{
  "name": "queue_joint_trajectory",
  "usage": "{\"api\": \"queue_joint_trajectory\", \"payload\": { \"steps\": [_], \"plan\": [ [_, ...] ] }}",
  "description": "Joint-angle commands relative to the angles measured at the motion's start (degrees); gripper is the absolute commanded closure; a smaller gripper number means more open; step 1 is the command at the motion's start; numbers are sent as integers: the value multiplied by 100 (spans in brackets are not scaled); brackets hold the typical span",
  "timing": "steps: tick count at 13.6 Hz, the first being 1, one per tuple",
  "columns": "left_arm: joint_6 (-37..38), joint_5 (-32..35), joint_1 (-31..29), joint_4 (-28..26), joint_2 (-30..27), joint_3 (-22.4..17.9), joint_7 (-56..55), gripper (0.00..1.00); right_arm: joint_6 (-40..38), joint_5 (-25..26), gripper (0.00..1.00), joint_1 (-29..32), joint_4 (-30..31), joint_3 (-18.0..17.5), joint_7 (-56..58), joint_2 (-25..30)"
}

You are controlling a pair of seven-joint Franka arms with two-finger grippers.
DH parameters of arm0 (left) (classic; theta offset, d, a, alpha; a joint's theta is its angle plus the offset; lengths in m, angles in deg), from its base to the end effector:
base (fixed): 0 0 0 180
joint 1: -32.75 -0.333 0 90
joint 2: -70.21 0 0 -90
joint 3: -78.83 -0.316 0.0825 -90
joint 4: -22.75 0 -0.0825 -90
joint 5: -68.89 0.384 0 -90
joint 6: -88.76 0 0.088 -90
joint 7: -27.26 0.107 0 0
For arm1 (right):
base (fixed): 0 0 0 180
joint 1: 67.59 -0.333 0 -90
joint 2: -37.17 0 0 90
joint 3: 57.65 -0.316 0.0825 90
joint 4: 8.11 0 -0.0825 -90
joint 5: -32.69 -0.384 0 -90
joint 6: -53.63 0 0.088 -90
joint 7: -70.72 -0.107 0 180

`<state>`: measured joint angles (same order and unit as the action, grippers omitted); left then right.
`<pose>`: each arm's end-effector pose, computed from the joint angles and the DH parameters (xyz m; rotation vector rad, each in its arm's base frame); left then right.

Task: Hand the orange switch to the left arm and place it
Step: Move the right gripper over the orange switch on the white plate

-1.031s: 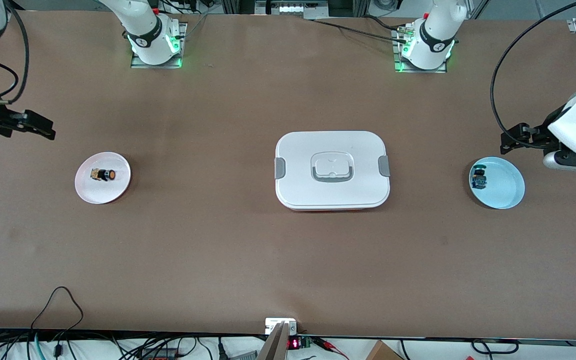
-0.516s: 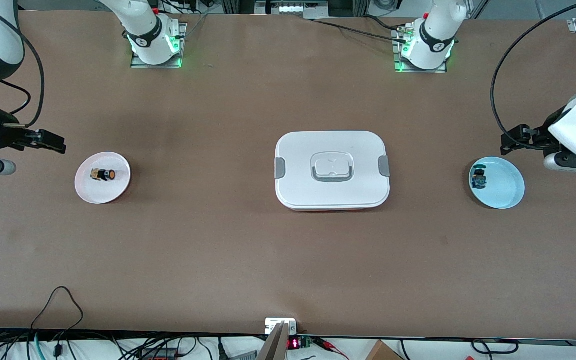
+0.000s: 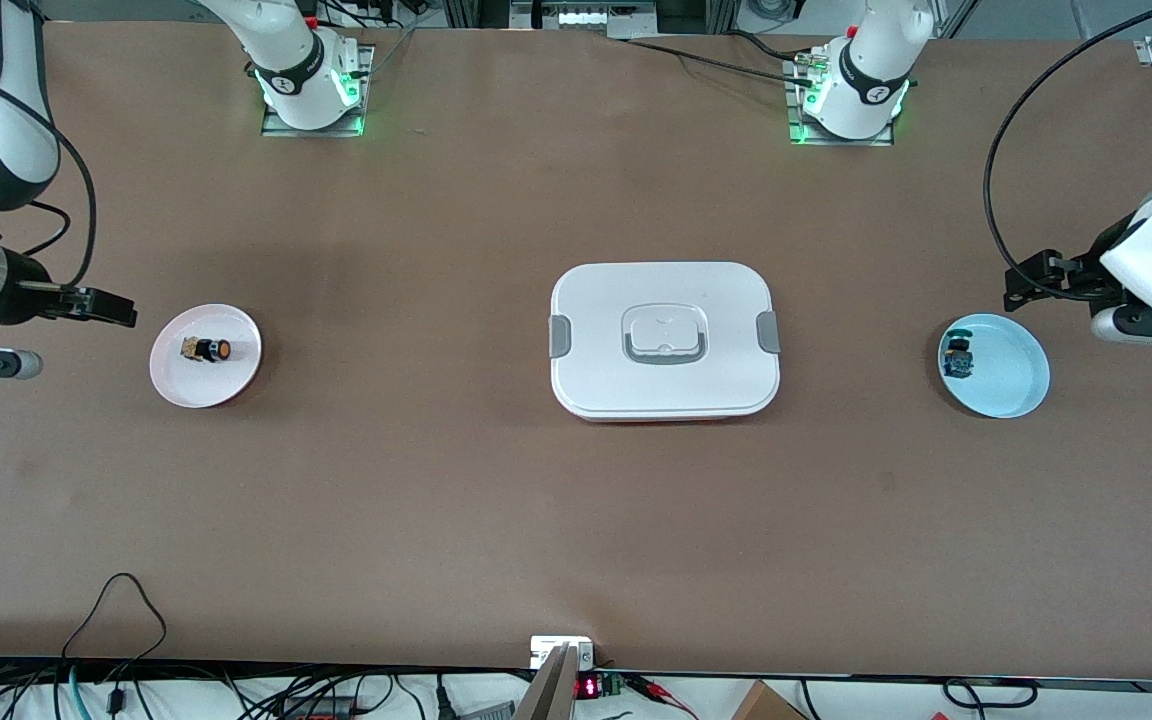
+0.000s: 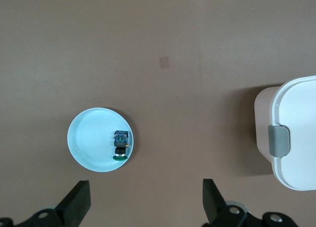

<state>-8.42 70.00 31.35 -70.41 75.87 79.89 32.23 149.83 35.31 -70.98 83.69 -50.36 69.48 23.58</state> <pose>0.5902 0.0058 0.5525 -3.1225 0.1303 0.0459 0.6148 -0.0398 0.4800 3.0581 -0.1224 -0.2458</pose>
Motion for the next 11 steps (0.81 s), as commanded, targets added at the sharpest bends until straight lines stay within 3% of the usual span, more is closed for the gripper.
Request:
{"api": "queue_joint_trajectory", "payload": {
  "steps": [1, 4, 11],
  "plan": [
    [41, -15, -18, 176, 85, 0, 13, 0, 74, 28, 0, 31, -83, -26, -16, -214],
    [41, -23, -35, 185, 85, -18, 39, 0, 388, 36, 0, -3, 126, -26, 1, -232],
    [85, -15, 35, 193, 59, 17, -31, 0, 2313, 151, 0, 366, 1655, -35, 45, -249]
  ]
}}
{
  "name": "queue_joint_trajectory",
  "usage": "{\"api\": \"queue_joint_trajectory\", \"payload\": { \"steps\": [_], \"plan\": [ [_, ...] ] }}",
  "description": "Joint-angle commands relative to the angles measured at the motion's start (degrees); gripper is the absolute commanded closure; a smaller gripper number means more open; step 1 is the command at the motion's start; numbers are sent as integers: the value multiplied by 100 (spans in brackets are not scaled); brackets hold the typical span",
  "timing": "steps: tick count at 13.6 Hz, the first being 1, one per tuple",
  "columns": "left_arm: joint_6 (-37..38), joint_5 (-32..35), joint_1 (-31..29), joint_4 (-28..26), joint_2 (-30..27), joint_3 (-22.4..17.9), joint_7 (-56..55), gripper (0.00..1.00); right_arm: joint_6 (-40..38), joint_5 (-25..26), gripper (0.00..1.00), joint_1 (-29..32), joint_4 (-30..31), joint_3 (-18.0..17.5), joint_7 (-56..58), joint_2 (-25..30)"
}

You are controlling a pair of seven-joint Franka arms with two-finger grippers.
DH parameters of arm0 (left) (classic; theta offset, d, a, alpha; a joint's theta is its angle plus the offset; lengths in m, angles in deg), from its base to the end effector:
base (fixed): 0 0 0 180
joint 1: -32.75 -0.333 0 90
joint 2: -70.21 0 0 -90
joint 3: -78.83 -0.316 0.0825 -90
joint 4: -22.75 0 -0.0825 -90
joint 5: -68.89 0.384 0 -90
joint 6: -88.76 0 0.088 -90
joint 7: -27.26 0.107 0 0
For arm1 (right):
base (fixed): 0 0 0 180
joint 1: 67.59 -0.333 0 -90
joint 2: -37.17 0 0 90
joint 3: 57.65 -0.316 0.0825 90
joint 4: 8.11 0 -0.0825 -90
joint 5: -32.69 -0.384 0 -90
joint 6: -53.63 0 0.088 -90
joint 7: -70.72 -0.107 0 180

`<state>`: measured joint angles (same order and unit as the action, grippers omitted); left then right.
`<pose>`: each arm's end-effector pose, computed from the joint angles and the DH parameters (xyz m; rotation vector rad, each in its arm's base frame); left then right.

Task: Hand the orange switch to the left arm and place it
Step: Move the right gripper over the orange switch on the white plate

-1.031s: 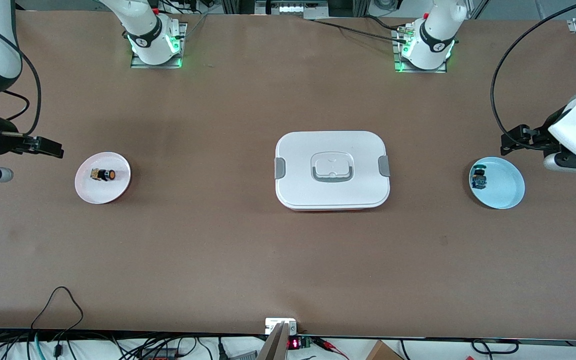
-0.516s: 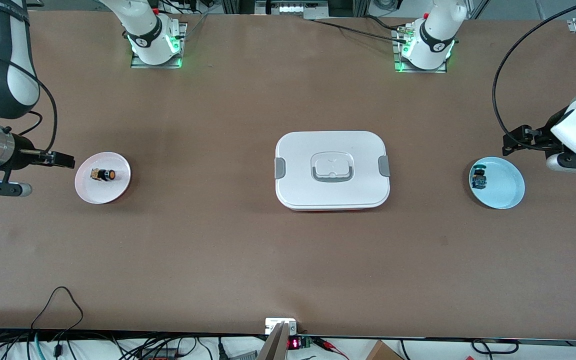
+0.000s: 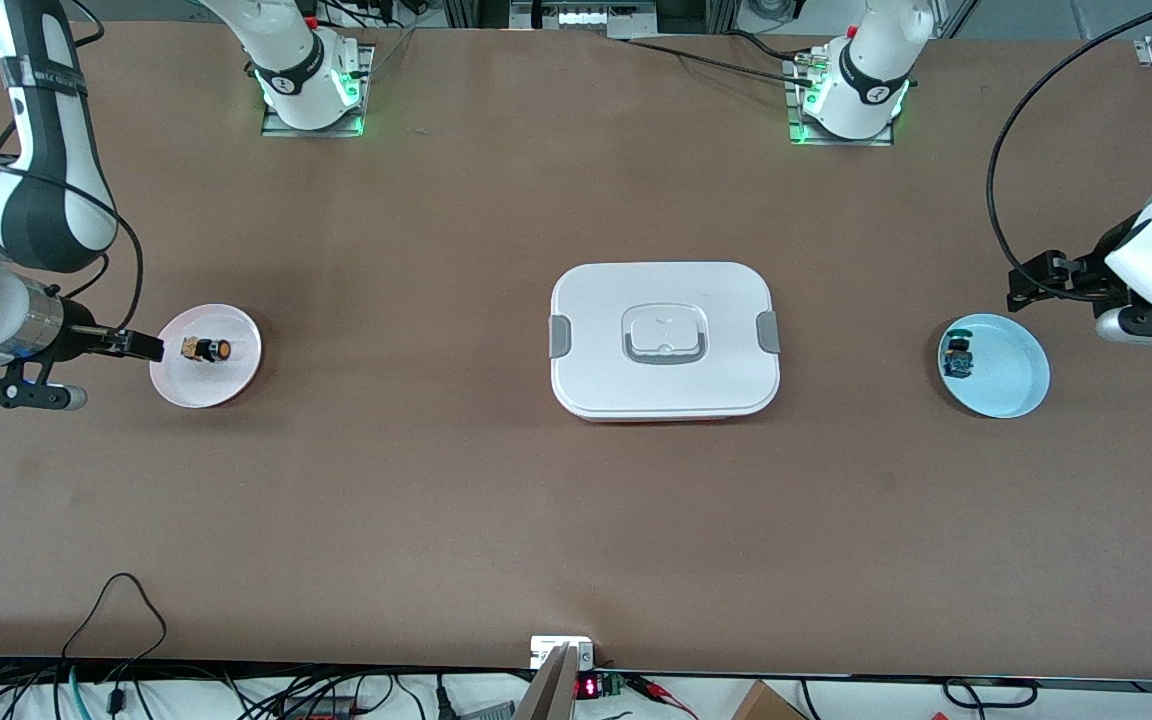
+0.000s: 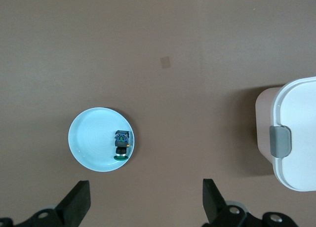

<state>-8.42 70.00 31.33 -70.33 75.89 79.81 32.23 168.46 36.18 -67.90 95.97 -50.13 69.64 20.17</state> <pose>0.5904 0.0068 0.5530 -3.1225 0.1276 0.0443 0.6138 -0.0764 0.3692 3.0455 -0.1715 -0.1707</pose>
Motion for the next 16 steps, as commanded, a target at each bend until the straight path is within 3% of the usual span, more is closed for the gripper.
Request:
{"api": "queue_joint_trajectory", "payload": {
  "steps": [1, 4, 9, 16],
  "plan": [
    [94, -23, 37, 185, 57, 17, -30, 0, 740, 64, 0, 66, 638, -58, 29, 83],
    [94, -15, 37, 176, 57, 17, 4, 0, 1576, 64, 0, 119, 1333, -58, 20, 65],
    [103, -15, 37, 176, 57, 17, -30, 0, 1964, 55, 0, 338, 1501, -58, 283, -470],
    [112, -15, 55, 176, 48, 139, -293, 0, 2755, -24, 0, 339, 2072, -66, 293, -647]
  ]
}}
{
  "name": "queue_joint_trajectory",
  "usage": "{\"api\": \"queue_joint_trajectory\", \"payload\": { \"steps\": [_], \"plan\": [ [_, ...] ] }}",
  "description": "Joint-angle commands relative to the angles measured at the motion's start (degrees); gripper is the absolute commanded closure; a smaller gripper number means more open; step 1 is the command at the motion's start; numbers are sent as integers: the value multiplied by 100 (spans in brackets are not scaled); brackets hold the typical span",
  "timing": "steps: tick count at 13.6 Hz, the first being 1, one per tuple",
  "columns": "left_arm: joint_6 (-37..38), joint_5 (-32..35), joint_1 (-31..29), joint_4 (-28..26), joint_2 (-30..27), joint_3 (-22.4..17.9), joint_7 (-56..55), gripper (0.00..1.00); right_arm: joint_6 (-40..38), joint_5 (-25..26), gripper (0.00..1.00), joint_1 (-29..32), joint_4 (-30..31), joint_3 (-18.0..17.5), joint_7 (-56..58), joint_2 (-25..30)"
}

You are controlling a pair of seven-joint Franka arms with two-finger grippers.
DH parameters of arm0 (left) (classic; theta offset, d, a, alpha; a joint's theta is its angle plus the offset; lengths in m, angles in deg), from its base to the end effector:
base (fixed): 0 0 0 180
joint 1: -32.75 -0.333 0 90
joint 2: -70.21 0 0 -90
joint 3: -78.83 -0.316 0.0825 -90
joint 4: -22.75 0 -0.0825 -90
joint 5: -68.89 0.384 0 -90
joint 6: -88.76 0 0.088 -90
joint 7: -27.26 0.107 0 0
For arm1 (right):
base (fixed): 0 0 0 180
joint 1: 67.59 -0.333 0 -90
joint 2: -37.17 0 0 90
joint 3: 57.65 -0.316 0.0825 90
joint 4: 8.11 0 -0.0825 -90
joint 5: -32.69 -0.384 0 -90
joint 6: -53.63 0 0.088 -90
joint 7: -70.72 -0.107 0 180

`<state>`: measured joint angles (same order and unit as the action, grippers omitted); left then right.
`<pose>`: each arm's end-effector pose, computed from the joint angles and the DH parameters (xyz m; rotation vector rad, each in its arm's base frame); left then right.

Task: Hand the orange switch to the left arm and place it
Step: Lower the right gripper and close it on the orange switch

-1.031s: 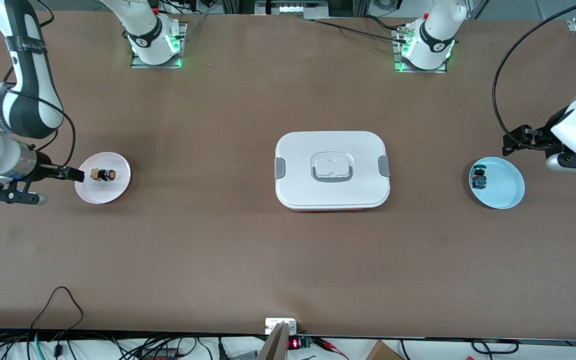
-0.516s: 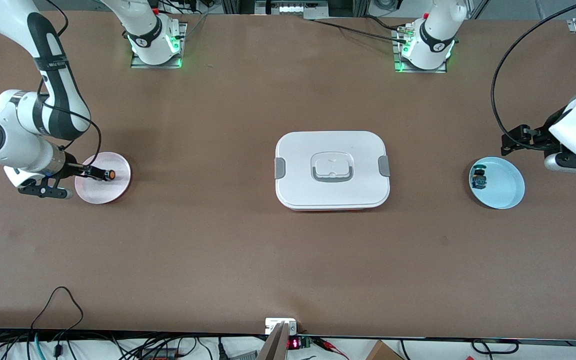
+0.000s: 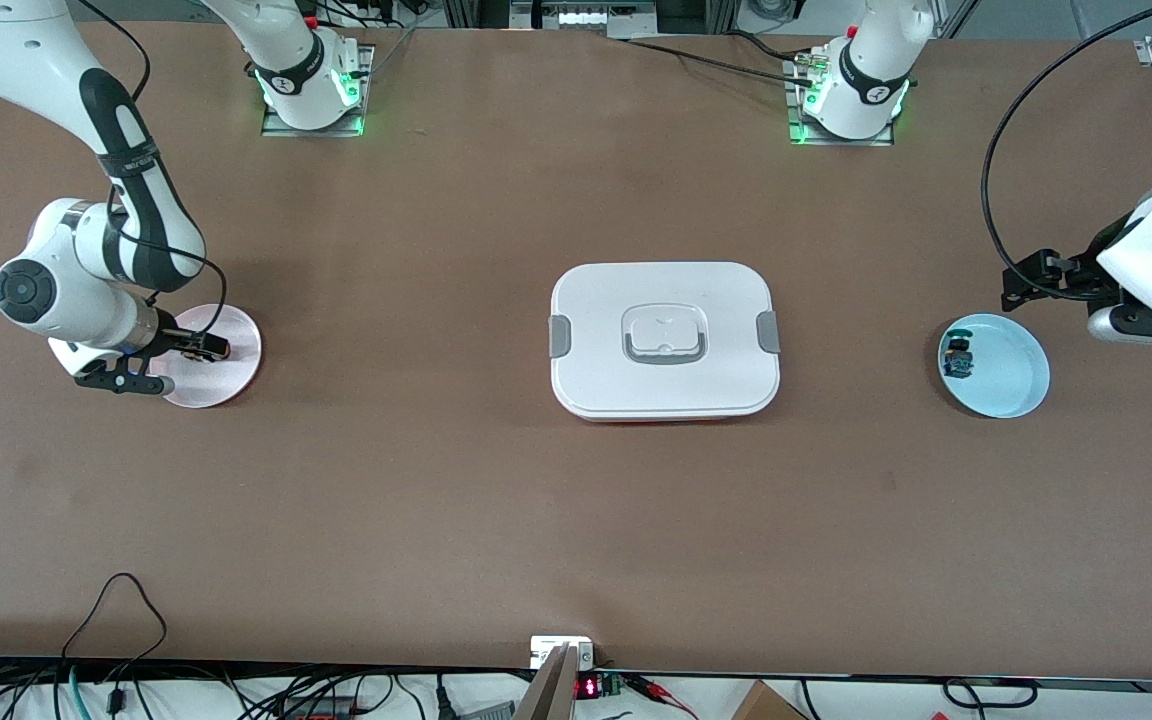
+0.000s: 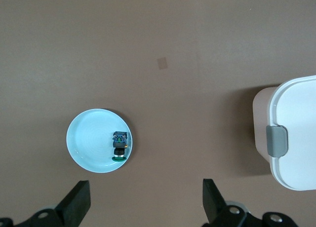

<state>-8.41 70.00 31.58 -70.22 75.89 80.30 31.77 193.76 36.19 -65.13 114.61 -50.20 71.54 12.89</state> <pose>0.5906 -0.0006 0.5539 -3.1227 0.1352 0.0412 0.5500 -0.0972 0.1952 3.0528 -0.1546 -0.1920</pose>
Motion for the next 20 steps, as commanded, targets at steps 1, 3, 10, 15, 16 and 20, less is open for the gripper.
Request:
{"api": "queue_joint_trajectory", "payload": {
  "steps": [1, 3, 10, 15, 16, 20],
  "plan": [
    [129, -15, 29, 166, 48, 99, -370, 0, 234, -25, 0, 62, 218, -59, 94, 64],
    [234, -23, 20, 166, 39, 99, -441, 0, 234, -16, 0, 70, 227, -59, 111, -6],
    [366, -59, 2, 218, 65, 90, -908, 0, 234, -7, 0, 167, 209, -68, 410, -112],
    [357, -58, 20, 227, 83, 99, -908, 0, 312, -25, 5, 167, 183, -94, 410, -209],
    [357, -58, 20, 227, 83, 99, -908, 0, 322, -25, 16, 158, 183, -103, 410, -235],
    [357, -58, 11, 227, 83, 99, -899, 0, 216, -34, 81, 149, 174, -235, 621, -200]
  ]
}}
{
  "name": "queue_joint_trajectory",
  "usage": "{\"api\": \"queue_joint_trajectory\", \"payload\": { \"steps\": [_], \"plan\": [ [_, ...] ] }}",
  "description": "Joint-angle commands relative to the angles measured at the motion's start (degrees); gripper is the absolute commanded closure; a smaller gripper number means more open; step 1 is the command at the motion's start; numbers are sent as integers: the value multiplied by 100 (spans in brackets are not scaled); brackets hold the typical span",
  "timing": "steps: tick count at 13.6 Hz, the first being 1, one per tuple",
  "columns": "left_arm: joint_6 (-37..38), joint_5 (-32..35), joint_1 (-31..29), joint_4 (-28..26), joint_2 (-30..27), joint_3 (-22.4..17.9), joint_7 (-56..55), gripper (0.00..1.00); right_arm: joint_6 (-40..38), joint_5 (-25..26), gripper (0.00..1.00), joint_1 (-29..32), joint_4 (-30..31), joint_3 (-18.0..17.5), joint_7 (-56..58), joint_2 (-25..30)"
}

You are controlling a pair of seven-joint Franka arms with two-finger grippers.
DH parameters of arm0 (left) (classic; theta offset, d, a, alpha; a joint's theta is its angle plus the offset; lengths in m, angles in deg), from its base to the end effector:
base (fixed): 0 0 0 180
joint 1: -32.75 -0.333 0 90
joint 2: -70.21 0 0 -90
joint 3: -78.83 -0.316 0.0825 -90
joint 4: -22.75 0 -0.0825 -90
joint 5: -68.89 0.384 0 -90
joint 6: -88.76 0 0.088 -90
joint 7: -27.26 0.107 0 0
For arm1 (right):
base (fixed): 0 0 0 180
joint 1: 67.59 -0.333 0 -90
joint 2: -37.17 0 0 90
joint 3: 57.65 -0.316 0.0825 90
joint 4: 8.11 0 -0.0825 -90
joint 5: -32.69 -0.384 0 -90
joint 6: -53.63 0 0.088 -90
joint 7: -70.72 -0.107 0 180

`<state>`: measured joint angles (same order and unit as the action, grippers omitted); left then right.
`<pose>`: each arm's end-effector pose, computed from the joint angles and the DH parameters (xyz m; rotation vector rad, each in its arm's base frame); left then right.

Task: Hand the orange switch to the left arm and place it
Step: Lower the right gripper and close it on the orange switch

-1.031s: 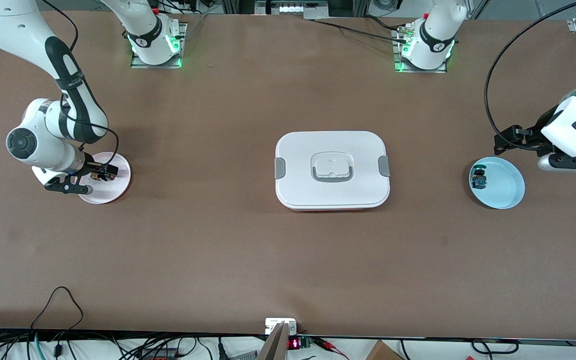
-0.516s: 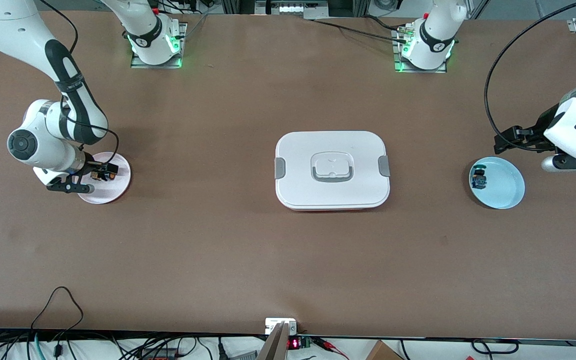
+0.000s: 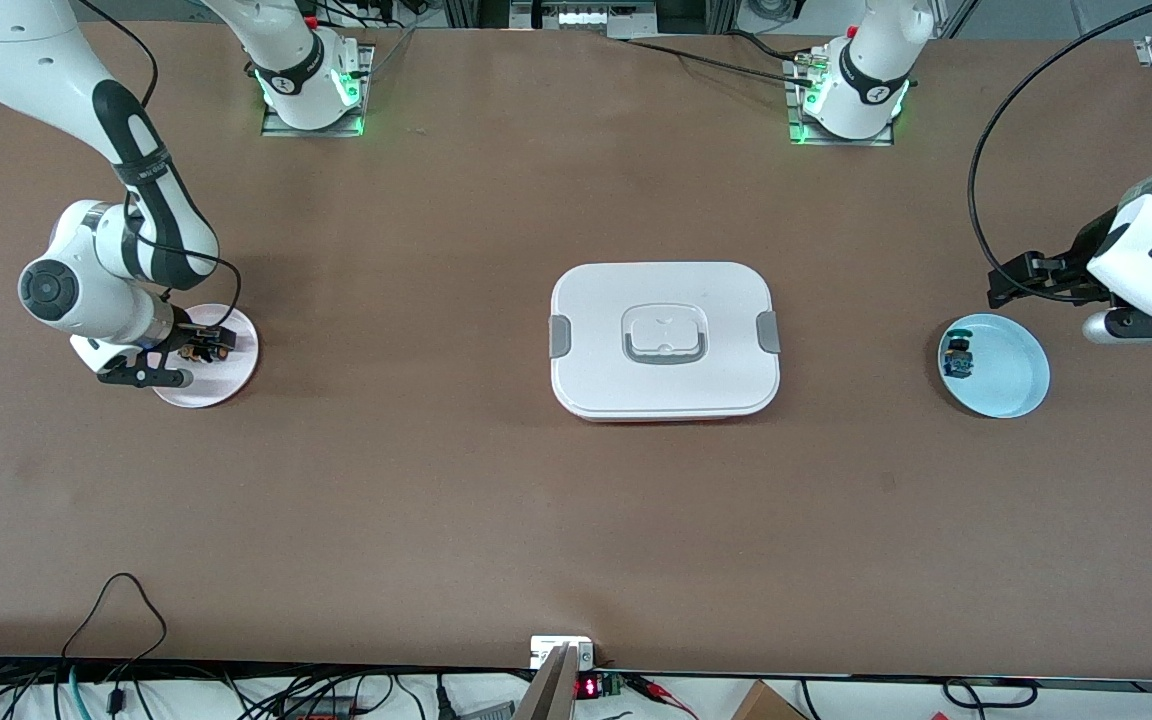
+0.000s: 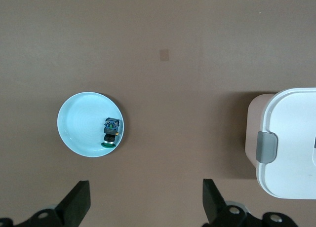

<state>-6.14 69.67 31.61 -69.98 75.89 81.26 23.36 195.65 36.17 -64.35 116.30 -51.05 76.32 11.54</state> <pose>0.5865 -0.0108 0.5526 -3.1273 -0.0689 0.0949 0.5387 -0.0950 0.1741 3.0680 -0.0241 -0.2278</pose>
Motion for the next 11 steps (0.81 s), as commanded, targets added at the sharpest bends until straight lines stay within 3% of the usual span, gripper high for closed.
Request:
{"api": "queue_joint_trajectory", "payload": {
  "steps": [1, 4, 11],
  "plan": [
    [130, -25, 8, 203, 83, 3, -58, 0, -7, -32, 81, 80, -21, -150, 144, -57],
    [130, -25, 8, 203, 83, 3, -58, 0, -244, -24, 82, 80, -118, -159, 170, 40],
    [130, -34, 8, 203, 83, 3, -58, 0, -1747, -32, 82, 53, -935, -440, 223, 593]
  ]
}}
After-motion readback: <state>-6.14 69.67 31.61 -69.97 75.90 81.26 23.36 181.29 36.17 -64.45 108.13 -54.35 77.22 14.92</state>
